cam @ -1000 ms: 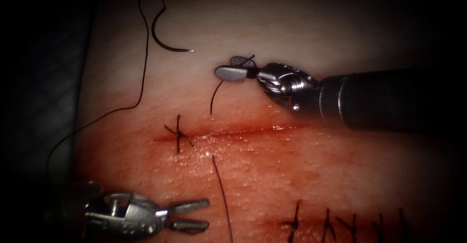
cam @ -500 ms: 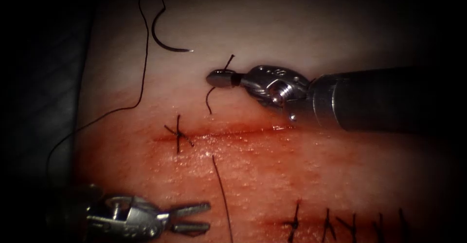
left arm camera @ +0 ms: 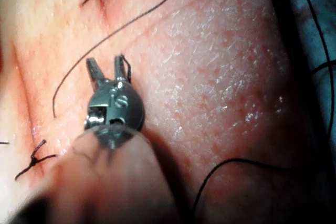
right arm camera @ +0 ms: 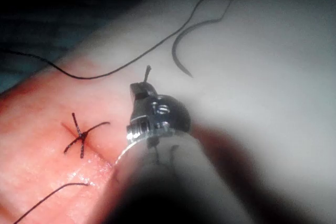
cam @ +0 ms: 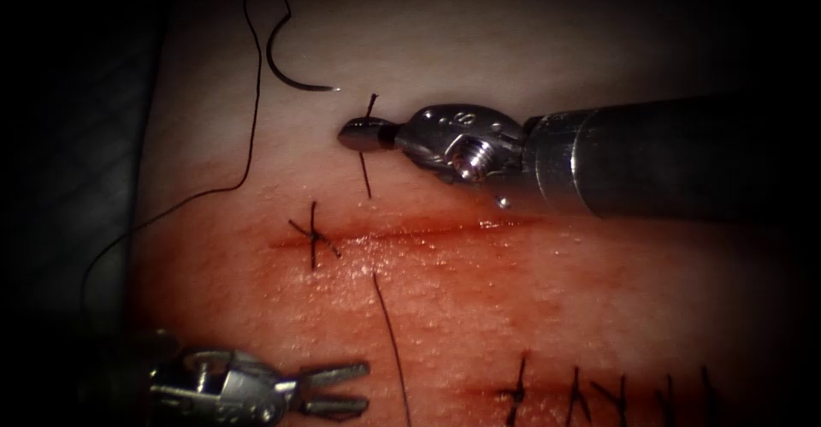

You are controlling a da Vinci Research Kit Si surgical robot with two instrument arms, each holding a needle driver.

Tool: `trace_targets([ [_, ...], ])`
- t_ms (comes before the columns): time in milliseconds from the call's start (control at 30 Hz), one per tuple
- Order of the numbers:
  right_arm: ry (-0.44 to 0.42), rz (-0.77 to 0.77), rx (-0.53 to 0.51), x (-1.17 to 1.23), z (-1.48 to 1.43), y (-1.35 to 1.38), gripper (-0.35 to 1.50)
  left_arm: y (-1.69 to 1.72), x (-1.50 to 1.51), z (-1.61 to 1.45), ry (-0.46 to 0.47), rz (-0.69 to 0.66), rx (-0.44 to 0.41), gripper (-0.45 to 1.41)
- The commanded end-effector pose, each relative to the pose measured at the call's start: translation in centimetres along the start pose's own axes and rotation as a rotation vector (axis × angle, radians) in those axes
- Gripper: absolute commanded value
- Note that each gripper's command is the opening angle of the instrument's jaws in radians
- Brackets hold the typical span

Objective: Wound Closure
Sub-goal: Adjust the short suture tail, then grab a long length of suture with the left gripper.

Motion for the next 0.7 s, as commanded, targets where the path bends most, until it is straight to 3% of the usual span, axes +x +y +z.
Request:
trace_targets([
  [33,-0.002,-0.02,0.003,0.03,0.07,-0.01,-0.35,0.02,-0.03,0.07,0.001,0.001,0.0,-0.01],
  [133,-0.011,-0.073,0.008,0.09,0.04,-0.01,-0.35,0.02,-0.03,0.07,0.001,0.001,-0.001,-0.01],
  [167,-0.012,-0.071,0.008,0.11,0.03,-0.01,-0.1,0.02,-0.02,0.07,0.001,0.001,-0.001,-0.01],
  [200,-0.018,-0.071,0.013,0.16,0.0,0.01,0.41,0.03,-0.02,0.07,0.001,0.001,0.0,-0.01],
  [233,-0.02,-0.081,0.015,0.18,-0.02,0.02,0.64,0.03,-0.02,0.07,0.001,0.002,0.0,-0.01],
  [300,-0.021,-0.122,0.03,0.19,-0.12,0.07,0.94,0.03,0.0,0.06,0.001,0.001,0.0,-0.01],
  [433,0.007,-0.148,0.053,0.08,-0.4,0.18,1.33,0.04,0.0,0.07,0.017,0.003,-0.008,0.0],
  [633,0.063,-0.173,0.083,-0.09,-0.83,0.35,1.45,0.05,0.01,0.09,0.032,0.018,-0.015,0.14],
  [700,0.069,-0.203,0.09,-0.2,-1.05,0.44,1.46,0.05,0.03,0.11,0.039,0.056,-0.017,0.31],
])
